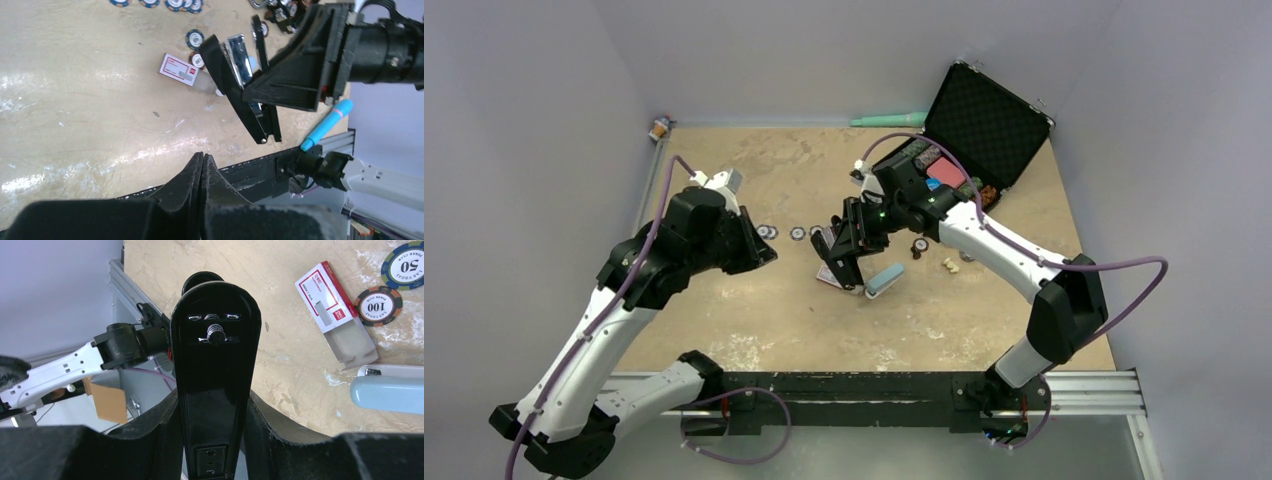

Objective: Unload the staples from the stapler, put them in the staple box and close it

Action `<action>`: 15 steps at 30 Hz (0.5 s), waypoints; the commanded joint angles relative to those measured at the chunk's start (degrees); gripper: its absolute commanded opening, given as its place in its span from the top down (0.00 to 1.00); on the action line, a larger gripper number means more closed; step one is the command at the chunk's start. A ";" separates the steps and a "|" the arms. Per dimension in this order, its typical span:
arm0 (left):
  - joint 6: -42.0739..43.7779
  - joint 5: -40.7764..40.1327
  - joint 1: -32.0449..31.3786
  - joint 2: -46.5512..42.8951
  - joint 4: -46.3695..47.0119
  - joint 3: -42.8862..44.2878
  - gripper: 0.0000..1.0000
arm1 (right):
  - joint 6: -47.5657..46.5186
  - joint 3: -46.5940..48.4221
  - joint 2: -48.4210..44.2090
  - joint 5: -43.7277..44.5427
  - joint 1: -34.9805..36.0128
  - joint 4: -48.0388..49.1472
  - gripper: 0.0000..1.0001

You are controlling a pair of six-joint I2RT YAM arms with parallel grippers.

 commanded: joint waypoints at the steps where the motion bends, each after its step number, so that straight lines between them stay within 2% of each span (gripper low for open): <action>1: -5.57 -6.89 0.27 2.04 -2.33 3.24 1.00 | -1.94 2.44 -0.63 -3.68 0.33 0.19 1.00; 8: -13.04 -6.06 0.25 4.00 3.27 -0.76 1.00 | -2.06 1.34 0.01 -6.15 2.14 2.31 1.00; 15: -9.37 -4.70 1.45 9.54 6.01 0.46 1.00 | -2.61 5.83 3.43 -4.19 4.94 0.61 1.00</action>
